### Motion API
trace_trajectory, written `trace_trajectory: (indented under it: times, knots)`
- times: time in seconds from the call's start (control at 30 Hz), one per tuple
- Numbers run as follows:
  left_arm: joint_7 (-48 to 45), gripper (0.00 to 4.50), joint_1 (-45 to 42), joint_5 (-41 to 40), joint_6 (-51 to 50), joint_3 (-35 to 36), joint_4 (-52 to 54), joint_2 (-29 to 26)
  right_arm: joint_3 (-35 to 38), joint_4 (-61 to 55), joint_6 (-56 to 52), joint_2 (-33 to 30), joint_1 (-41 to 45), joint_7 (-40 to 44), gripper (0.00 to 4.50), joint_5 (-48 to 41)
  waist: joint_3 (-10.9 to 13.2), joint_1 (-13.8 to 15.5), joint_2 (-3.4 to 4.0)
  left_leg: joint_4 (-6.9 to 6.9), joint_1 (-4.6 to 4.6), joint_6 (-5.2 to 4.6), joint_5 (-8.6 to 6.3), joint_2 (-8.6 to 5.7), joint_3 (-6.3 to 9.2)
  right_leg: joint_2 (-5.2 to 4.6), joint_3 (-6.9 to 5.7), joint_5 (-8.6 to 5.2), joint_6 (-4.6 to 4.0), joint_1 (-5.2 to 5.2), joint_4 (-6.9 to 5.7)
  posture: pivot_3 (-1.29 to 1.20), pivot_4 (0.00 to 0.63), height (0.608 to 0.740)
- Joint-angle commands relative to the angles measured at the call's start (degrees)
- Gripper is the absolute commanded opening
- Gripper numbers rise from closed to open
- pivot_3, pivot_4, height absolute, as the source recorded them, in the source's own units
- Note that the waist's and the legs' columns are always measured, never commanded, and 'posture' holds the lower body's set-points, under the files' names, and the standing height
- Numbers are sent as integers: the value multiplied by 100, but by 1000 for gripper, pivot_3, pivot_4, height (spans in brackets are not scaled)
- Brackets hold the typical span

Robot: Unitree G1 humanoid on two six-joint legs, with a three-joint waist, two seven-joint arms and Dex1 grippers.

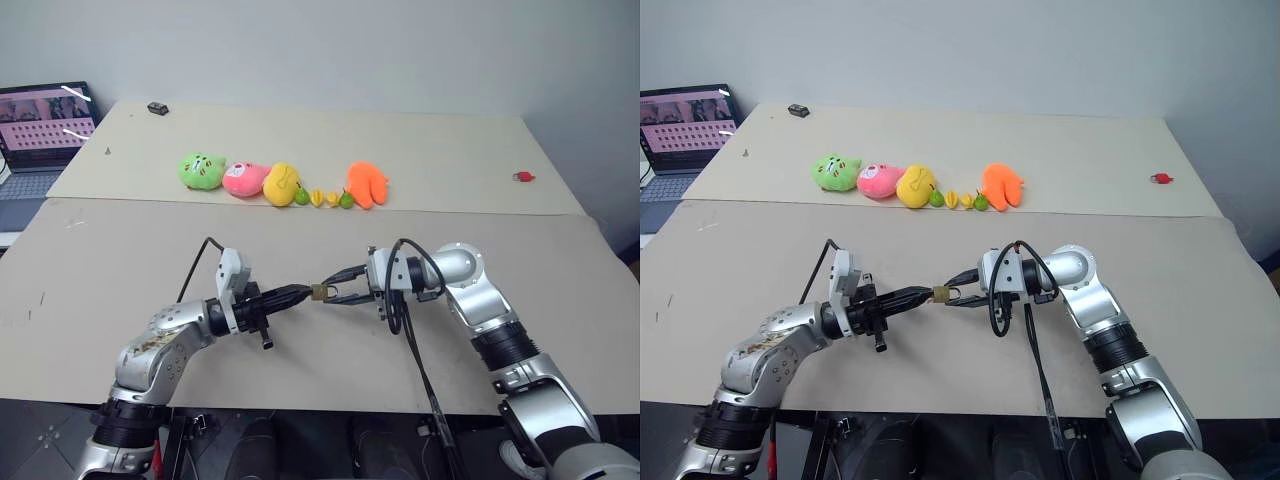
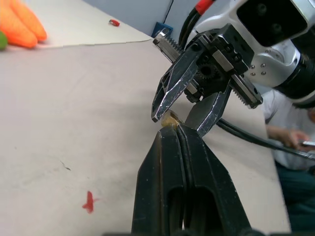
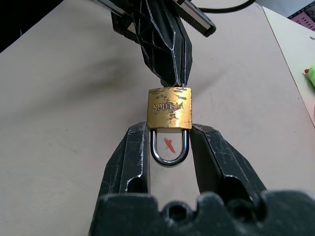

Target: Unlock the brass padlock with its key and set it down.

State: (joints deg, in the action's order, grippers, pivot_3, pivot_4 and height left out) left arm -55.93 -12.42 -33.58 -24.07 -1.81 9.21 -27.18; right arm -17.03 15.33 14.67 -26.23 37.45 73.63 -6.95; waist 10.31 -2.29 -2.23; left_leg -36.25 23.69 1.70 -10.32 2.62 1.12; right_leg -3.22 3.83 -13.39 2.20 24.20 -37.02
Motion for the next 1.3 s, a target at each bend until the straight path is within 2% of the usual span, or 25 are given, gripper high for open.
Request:
trace_trajectory:
  times: [0.03,0.13,0.23,0.37,0.4,0.43,0.53,0.57,0.67,0.77,1.3]
  knots:
    - [-111,42,45,197,298,-102,-84,56,153,-152,194,18,127,-50,865,-130,0,-1,0,0,0,0,0,0,0,0,0,0,0,0,0,0,150,722]
    - [-100,42,52,195,245,-94,-122,72,147,-148,203,15,123,-51,865,-124,0,-2,0,-1,0,0,0,0,0,0,0,0,1,0,-1,0,150,722]
    - [213,42,-49,-253,-624,66,-165,122,143,-145,214,16,125,-52,865,-117,0,-6,0,-1,-1,0,0,0,1,1,0,0,2,-1,-1,0,150,722]
    - [1168,42,-396,-2268,-2975,880,-282,361,136,-137,232,6,128,-64,865,-107,0,-12,-1,-5,1,-1,0,1,5,1,-2,-15,28,-1,-4,0,150,722]
    - [1296,566,-440,-2601,-3304,1022,-282,382,134,-135,235,3,129,-70,865,-108,0,-19,-1,-7,1,-1,0,1,7,1,-3,-19,37,-1,-6,0,150,722]
    - [1420,785,-472,-2841,-3512,1151,-301,416,133,-140,232,-2,123,-68,865,-114,0,-26,-1,-7,1,-1,0,2,9,1,-3,-21,40,-2,-6,0,150,722]
    - [1722,2101,-631,-2979,-3818,1279,-422,432,126,-120,248,3,128,-62,865,-112,0,-30,-1,-5,0,-1,-1,2,10,2,-4,-18,36,-1,-7,0,150,722]
    - [1820,2307,-714,-3109,-3997,1333,-502,423,123,-112,258,5,135,-62,865,-108,0,-28,-1,-5,-1,-1,0,1,10,2,-4,-13,28,-2,-7,0,150,722]
    - [2008,2307,-877,-3533,-4570,1463,-664,385,122,-110,261,10,144,-57,865,-112,0,-27,-1,-7,-3,-1,0,0,10,1,-4,-3,10,-5,-8,0,150,722]
    - [1964,2307,-888,-3457,-4712,1357,-586,287,124,-111,264,15,147,-65,865,-111,0,-31,0,-5,-2,-1,0,0,9,1,-4,-3,10,-3,-7,0,150,722]
    - [1675,2307,-1131,-2626,-4098,862,-749,496,115,-169,235,60,132,-143,865,-91,0,-13,-1,-5,-2,0,0,-2,9,1,-4,0,3,-3,-7,0,150,722]
